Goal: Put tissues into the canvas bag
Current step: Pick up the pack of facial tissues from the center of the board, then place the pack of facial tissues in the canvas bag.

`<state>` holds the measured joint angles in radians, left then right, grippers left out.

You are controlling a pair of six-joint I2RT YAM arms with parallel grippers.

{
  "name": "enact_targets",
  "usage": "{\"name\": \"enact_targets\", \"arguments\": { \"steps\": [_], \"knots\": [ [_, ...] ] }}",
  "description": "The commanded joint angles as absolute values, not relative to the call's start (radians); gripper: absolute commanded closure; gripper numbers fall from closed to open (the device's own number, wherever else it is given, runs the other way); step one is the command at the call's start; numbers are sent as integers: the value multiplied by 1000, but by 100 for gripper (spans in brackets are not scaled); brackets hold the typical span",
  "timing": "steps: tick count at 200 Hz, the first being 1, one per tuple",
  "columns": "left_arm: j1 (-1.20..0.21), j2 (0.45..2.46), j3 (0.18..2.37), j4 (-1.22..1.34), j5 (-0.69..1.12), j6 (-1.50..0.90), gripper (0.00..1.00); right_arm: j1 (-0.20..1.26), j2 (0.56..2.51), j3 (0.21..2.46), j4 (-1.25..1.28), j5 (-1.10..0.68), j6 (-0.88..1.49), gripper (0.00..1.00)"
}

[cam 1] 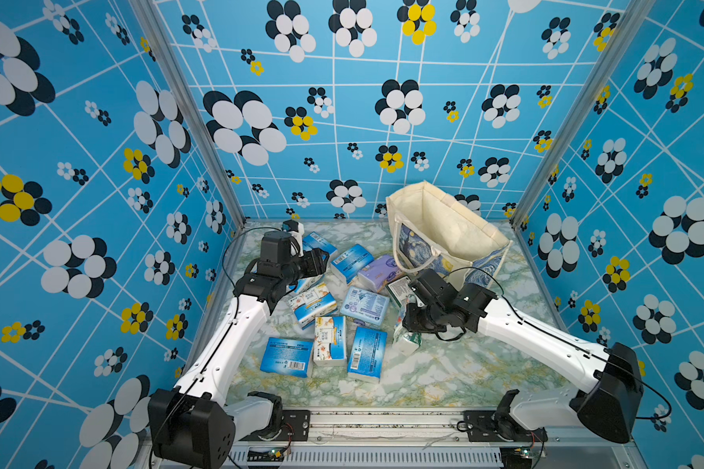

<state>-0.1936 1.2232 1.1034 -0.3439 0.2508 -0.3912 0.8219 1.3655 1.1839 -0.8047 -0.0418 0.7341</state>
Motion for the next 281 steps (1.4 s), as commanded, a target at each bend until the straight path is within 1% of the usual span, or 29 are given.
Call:
{"name": "enact_targets", "arguments": {
  "steps": [1, 36, 48, 83, 127, 159, 174, 212, 253, 281],
  "knots": [
    [-186, 1242, 1156, -360, 258, -368, 33, 816, 1327, 1307, -799, -96, 596, 68],
    [-194, 1283, 1209, -362, 300, -379, 33, 785, 1366, 1586, -822, -115, 429, 66],
    [-205, 1301, 1230, -364, 313, -380, 34, 764, 1392, 1713, -830, -116, 370, 66],
    [-252, 1358, 1306, -379, 345, -381, 35, 634, 1499, 1980, -866, -163, 237, 66],
    [-321, 1437, 1391, -374, 381, -403, 37, 506, 1647, 2209, -940, -22, -2, 66],
    [-357, 1491, 1420, -299, 428, -473, 36, 460, 1763, 2313, -995, 177, -198, 66],
    [-375, 1517, 1435, -259, 445, -504, 36, 436, 1810, 2342, -1008, 211, -262, 66],
    [-420, 1609, 1498, -198, 441, -556, 37, 375, 1903, 2385, -1017, 201, -310, 65],
    [-474, 1726, 1594, -136, 383, -587, 38, 338, 1989, 2418, -1067, 100, -317, 64],
    [-515, 1820, 1692, -139, 341, -580, 39, 327, 2021, 2425, -1121, 21, -321, 60]
  ]
}}
